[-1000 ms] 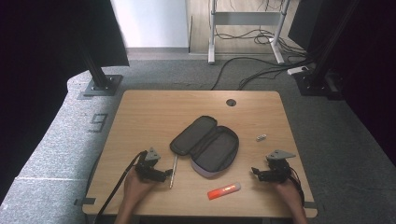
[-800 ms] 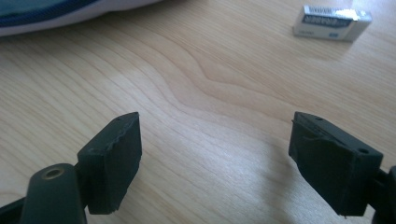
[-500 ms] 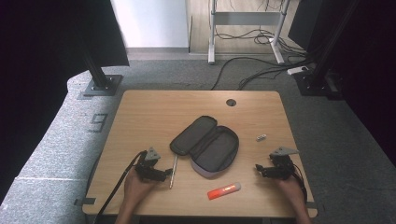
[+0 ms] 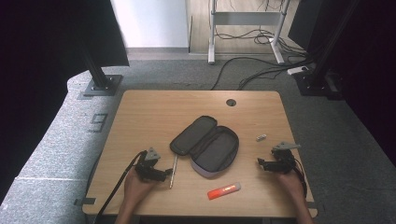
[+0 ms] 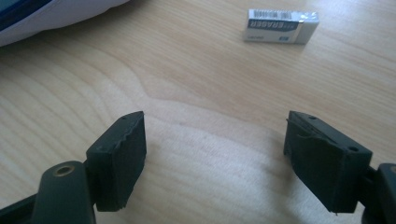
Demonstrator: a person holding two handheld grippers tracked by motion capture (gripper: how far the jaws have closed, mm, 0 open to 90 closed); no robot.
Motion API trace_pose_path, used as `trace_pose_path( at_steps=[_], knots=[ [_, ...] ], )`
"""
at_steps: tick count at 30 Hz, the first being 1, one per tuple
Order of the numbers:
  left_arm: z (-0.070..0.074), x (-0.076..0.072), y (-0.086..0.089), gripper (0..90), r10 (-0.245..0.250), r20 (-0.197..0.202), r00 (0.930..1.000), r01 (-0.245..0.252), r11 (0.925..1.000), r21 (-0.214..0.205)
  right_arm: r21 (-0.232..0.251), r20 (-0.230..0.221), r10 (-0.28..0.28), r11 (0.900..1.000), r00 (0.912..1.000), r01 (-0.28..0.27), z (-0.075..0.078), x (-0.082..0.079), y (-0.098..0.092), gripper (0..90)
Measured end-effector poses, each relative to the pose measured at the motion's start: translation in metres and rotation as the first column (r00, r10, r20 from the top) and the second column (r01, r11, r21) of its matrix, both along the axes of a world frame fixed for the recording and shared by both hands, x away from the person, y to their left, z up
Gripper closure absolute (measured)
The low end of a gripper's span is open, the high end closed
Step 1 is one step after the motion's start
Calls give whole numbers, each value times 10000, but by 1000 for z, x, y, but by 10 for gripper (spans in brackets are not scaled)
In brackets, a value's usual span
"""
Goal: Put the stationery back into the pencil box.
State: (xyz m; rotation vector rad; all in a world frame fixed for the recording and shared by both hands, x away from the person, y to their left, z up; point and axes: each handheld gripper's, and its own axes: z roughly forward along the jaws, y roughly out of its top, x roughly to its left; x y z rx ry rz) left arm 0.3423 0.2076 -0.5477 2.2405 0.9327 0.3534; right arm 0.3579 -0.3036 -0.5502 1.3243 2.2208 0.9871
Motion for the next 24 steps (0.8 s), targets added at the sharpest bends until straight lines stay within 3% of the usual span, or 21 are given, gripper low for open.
trace_pose_path(
  at_steps=[10,24],
  knots=[
    [0,0,0,89,-2,0,10000,2,10000,2,171,78,-199,9997,9998,198,6,20,-1,224],
    [0,0,0,89,-3,-1,10000,3,10000,-2,4,-96,-295,9996,9995,295,9,49,4,221]
  ],
)
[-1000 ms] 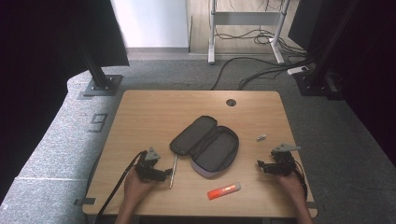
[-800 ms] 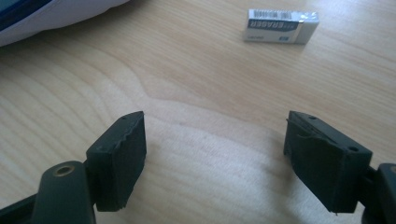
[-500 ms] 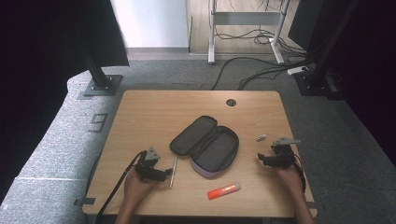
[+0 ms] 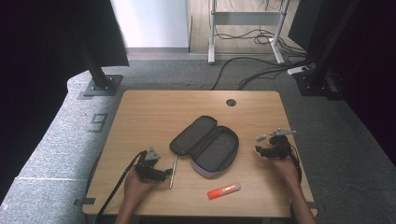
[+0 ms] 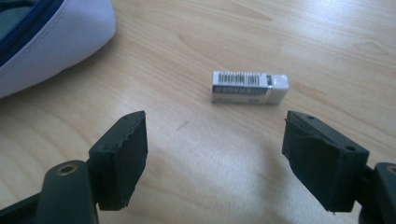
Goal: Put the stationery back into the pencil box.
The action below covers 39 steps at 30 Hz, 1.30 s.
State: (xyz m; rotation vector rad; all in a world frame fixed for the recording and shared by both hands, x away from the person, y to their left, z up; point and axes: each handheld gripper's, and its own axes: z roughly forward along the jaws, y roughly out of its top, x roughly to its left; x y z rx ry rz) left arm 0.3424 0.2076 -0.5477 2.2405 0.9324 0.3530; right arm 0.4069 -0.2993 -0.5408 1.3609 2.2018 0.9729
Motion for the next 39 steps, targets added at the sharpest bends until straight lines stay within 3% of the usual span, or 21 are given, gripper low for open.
trace_pose_path(
  at_steps=[12,21,29,39],
  knots=[
    [0,0,0,89,1,1,10000,-1,10000,1,124,-33,-492,9987,9988,492,-2,25,-4,274],
    [0,0,0,89,8,6,10000,-8,10000,2,263,-86,-484,9985,9988,486,-4,33,-5,327],
    [0,0,0,89,-1,1,10000,1,10000,0,81,-61,-441,9990,9990,442,-6,41,1,453],
    [0,0,0,89,0,2,10000,0,10000,0,91,-27,-604,9981,9982,604,-4,40,2,466]
  ],
)
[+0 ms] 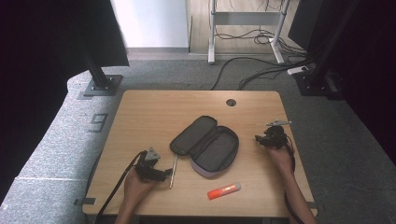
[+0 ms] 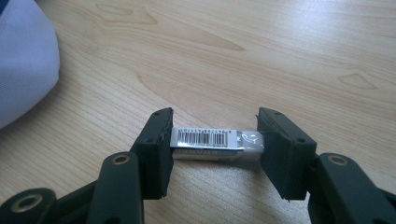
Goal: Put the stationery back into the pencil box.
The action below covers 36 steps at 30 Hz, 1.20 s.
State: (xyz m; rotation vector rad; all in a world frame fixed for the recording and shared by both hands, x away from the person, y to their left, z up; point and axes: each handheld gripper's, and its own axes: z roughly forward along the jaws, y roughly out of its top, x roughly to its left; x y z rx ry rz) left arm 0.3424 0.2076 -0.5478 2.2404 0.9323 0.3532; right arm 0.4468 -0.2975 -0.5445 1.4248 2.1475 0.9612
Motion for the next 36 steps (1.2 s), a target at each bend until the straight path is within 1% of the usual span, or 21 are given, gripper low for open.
trace_pose_path(
  at_steps=[4,8,14,20,21,22,27,28,29,33,36],
  knots=[
    [0,0,0,89,0,-2,10000,0,10000,0,125,35,-8,9999,10000,7,4,-2,-2,466],
    [0,0,0,89,0,-1,10000,0,10000,1,196,88,95,9998,9999,-96,11,-5,-5,466],
    [0,0,0,89,0,-2,10000,0,10000,0,150,153,232,9996,9996,-235,17,-11,-5,467],
    [0,0,0,89,1,-1,10000,-1,10000,2,160,340,482,9987,9983,-488,30,-19,-4,466],
    [0,0,0,89,0,-2,10000,0,10000,0,160,340,482,9987,9983,-488,30,-19,-4,466],
    [0,0,0,89,1,-1,10000,-1,10000,1,165,363,540,9984,9979,-546,33,-22,-4,466],
    [0,0,0,89,-1,-2,10000,1,10000,0,138,418,688,9975,9968,-694,41,-28,-4,466],
    [0,0,0,89,1,-1,10000,-1,10000,2,147,426,748,9970,9963,-755,45,-31,-3,466],
    [0,0,0,89,1,-1,10000,-1,10000,2,147,426,748,9970,9963,-755,45,-31,-3,466],
    [0,0,0,89,1,-5,10000,-1,10000,0,235,592,1040,9941,9928,-1055,55,-39,1,466],
    [0,0,0,89,2,-4,10000,-2,10000,1,232,639,1177,9926,9910,-1194,59,-42,4,466]
  ],
)
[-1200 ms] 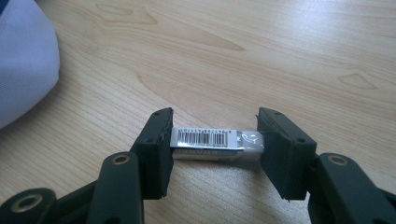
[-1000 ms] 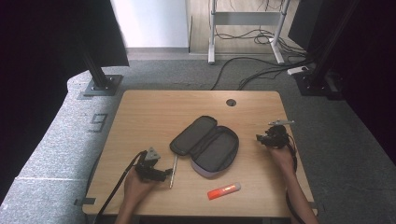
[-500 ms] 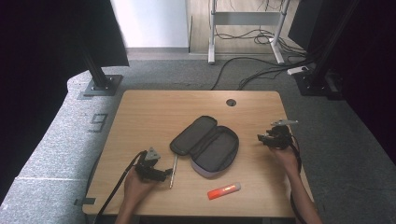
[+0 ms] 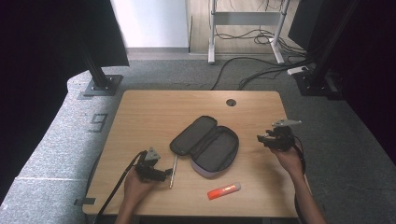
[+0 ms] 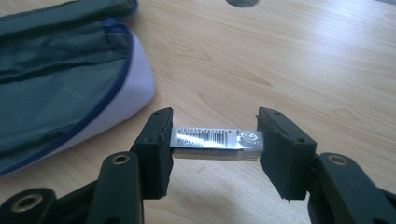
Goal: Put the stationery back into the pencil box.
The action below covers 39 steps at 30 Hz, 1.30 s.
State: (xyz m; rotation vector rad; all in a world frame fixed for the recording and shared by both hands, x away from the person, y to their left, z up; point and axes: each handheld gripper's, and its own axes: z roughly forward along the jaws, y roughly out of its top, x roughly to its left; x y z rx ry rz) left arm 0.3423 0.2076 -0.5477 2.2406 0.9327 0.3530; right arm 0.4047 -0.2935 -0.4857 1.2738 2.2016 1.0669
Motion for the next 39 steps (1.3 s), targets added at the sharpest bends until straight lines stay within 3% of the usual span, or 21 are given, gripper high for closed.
trace_pose_path(
  at_steps=[11,24,39],
  knots=[
    [0,0,0,89,-4,0,10000,4,10000,-3,141,278,829,9964,9962,-833,16,-15,23,466],
    [0,0,0,89,-4,1,10000,4,10000,6,269,579,1787,9832,9822,-1805,36,-26,53,467],
    [0,0,0,89,6,4,10000,-6,10000,-6,111,892,3007,9530,9495,-3029,52,-35,100,467]
  ],
)
